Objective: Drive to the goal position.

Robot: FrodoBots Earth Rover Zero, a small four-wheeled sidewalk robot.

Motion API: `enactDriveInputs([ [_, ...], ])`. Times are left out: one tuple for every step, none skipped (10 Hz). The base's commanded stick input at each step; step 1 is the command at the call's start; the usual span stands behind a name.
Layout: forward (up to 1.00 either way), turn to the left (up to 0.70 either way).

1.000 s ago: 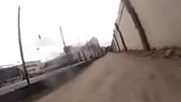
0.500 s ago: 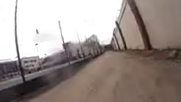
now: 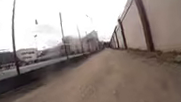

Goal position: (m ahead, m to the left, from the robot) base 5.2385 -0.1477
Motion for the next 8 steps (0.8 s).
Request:
enactDriveInputs([
  [0.3, -0.6],
  [0.3, -0.6],
  [0.3, -0.6],
  [0.3, -0.09],
  [0.3, 0.0],
  [0.3, 0.0],
  [0.3, 0.0],
  [0.3, 0.0],
])
